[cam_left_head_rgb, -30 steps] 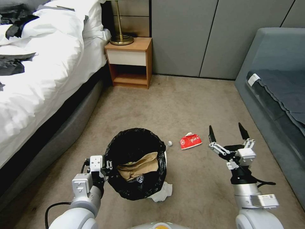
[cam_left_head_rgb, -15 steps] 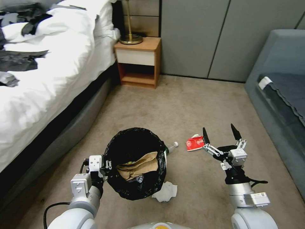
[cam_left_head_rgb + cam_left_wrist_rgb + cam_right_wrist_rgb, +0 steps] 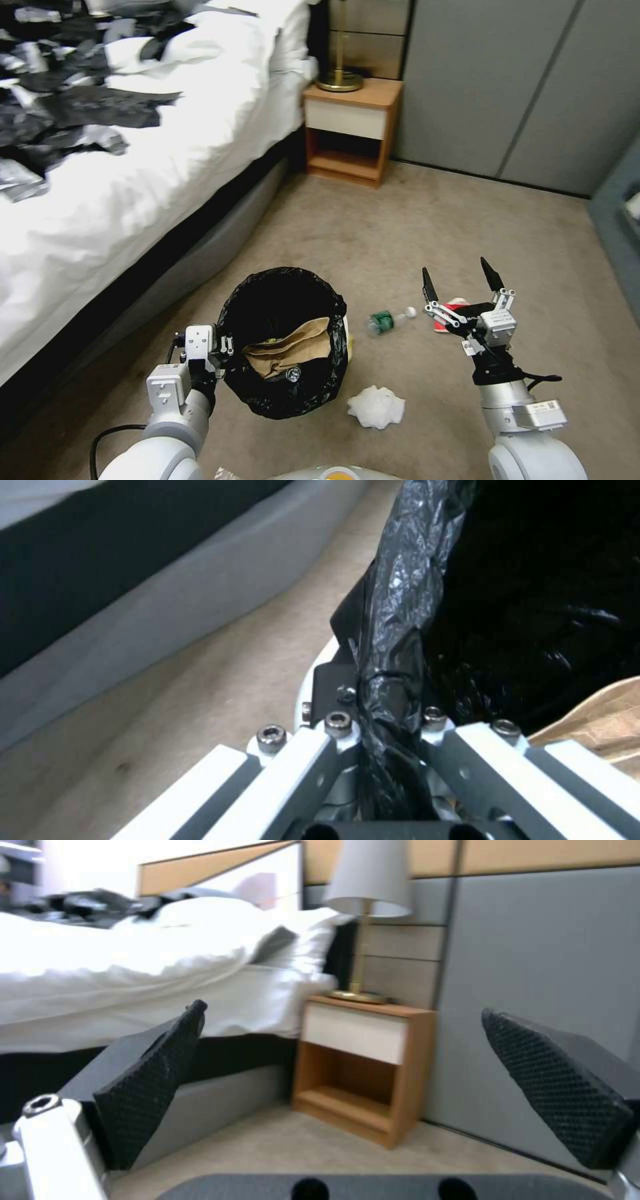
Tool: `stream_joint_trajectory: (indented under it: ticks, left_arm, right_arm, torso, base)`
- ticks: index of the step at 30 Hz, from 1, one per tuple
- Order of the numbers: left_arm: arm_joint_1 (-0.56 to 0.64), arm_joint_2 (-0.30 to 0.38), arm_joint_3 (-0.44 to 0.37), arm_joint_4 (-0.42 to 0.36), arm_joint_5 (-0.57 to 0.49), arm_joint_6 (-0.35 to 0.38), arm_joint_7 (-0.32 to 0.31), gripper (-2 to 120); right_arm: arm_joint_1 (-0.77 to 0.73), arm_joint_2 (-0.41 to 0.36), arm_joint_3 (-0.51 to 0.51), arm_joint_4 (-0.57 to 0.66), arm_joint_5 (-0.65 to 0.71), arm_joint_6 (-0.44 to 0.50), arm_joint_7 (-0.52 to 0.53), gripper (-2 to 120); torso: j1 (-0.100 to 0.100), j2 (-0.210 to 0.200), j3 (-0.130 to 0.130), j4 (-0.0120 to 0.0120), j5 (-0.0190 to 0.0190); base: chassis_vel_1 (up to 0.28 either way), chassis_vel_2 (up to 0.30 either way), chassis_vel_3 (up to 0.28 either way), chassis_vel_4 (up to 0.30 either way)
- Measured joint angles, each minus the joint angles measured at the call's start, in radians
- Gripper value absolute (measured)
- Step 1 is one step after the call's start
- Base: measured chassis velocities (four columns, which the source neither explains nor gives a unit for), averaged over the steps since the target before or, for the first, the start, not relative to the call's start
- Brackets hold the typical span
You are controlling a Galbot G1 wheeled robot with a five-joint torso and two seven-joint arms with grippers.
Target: Pick up the trash bin, then pick up the garbage from the floor and place it into the trash bin.
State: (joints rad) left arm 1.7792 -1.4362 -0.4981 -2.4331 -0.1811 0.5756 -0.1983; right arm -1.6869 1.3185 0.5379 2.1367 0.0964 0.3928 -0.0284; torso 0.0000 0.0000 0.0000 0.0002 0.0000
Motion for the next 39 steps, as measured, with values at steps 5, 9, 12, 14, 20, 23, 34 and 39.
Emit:
stream_joint_trajectory:
  ticks: [5,9,12,14,20,23,34,39]
  left_arm:
    - [-0.004,-0.001,0.0,0.0,0.0,-0.001,-0.001,0]
    - [-0.005,-0.001,-0.001,0.001,-0.001,-0.002,-0.001,0]
    - [-0.005,0.0,-0.003,0.0,-0.003,-0.002,-0.001,0]
    - [-0.004,0.002,-0.007,-0.002,-0.006,-0.002,-0.001,0]
    - [0.0,0.0,-0.011,-0.006,-0.008,-0.003,-0.002,0]
    - [0.002,-0.006,-0.01,-0.006,-0.005,-0.005,-0.002,0]
    - [0.005,-0.017,-0.008,-0.003,0.01,-0.006,-0.003,0]
    - [0.007,-0.019,-0.008,-0.001,0.014,-0.006,-0.003,0]
  right_arm:
    - [0.005,-0.034,-0.007,-0.016,-0.009,-0.015,-0.04,100]
    - [0.0,-0.094,-0.027,-0.037,-0.01,-0.077,-0.097,100]
    - [0.006,-0.143,-0.051,-0.06,-0.012,-0.115,-0.118,100]
    - [0.015,-0.212,-0.088,-0.086,-0.008,-0.163,-0.132,100]
    - [0.051,-0.35,-0.194,-0.174,0.018,-0.263,-0.175,100]
    - [0.088,-0.396,-0.263,-0.27,0.023,-0.282,-0.226,100]
    - [0.198,-0.392,-0.399,-0.535,-0.021,-0.241,-0.302,100]
    - [0.238,-0.378,-0.424,-0.636,-0.031,-0.223,-0.307,100]
  torso:
    - [0.0,0.0,0.0,0.0002,0.0]
    - [0.0,0.0,0.0,-0.0005,0.0]
    - [0.0,0.0,0.0,-0.0006,0.0001]
    - [0.0,0.0,0.0,-0.0002,0.0]
    - [0.0,0.0,0.0,-0.0002,0.0]
    - [0.0,0.0,0.0,-0.0001,0.0001]
    - [0.0,0.0,0.0,0.0,0.0001]
    - [0.0,0.0,0.0,-0.0001,0.0]
  base:
    - [0.079,0.069,0.102,0.092]
    - [0.0,0.0,0.0,0.0]
    - [0.0,0.0,0.0,0.0]
    - [0.0,0.0,0.0,0.0]
    - [0.0,0.0,0.0,0.0]
    - [0.0,0.0,0.0,0.0]
    - [0.0,0.0,0.0,0.0]
    - [0.0,0.0,0.0,0.0]
